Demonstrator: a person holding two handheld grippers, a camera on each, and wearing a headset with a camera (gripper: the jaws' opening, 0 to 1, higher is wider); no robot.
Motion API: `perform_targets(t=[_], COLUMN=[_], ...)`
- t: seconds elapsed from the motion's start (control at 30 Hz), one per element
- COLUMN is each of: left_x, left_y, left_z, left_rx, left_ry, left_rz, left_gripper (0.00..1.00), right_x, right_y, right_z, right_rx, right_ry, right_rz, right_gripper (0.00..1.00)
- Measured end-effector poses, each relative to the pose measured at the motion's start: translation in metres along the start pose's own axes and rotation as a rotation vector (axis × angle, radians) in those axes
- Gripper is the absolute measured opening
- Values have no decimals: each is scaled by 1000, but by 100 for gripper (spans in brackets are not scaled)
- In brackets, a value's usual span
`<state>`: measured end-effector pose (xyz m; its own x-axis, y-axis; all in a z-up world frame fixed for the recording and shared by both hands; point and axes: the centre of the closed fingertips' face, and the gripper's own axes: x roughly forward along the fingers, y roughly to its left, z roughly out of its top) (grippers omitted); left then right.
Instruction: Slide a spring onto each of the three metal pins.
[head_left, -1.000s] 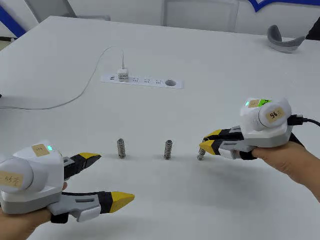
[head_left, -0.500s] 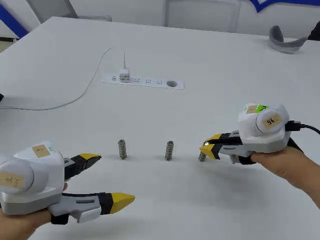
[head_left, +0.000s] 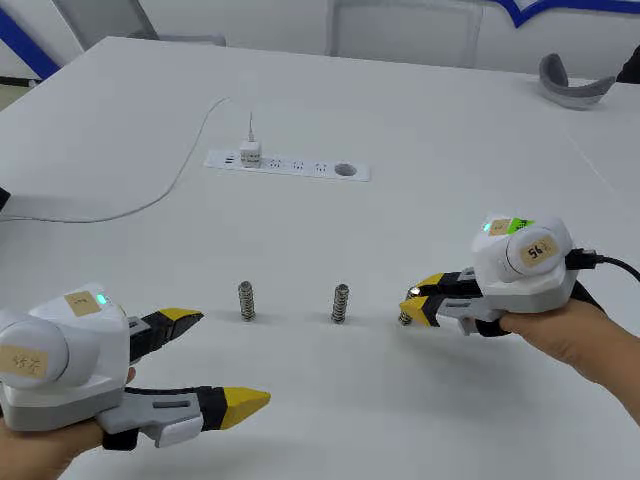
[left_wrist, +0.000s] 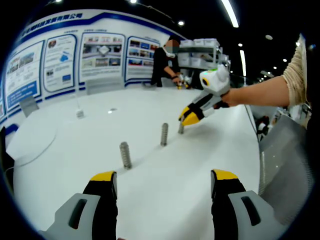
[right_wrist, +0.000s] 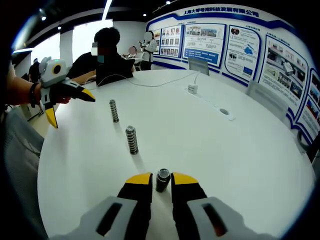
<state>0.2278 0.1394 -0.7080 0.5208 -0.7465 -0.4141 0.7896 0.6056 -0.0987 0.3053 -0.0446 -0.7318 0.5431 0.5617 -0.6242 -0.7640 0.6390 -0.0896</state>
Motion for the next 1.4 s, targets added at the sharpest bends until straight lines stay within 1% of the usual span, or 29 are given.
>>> perform_targets(t=[0.33, 0.7, 0.9, 1.4], left_x=[0, 2, 1, -1], left_y=[3, 6, 9, 13], left_z=[0, -1, -2, -6], left_rx=[-3, -1, -1, -6], left_ry=[0, 2, 5, 15], left_rz=[3, 3, 5, 16], left_gripper=[78, 79, 79, 80], right_x=[-5, -21, -31, -56], right_y=[-1, 3, 9, 22], right_z=[-5, -11, -14, -19], right_rx=[-1, 2, -2, -13], right_ry=[-4, -25, -38, -68], right_rz=[-8, 2, 8, 5], right_gripper=[25, 36, 41, 49])
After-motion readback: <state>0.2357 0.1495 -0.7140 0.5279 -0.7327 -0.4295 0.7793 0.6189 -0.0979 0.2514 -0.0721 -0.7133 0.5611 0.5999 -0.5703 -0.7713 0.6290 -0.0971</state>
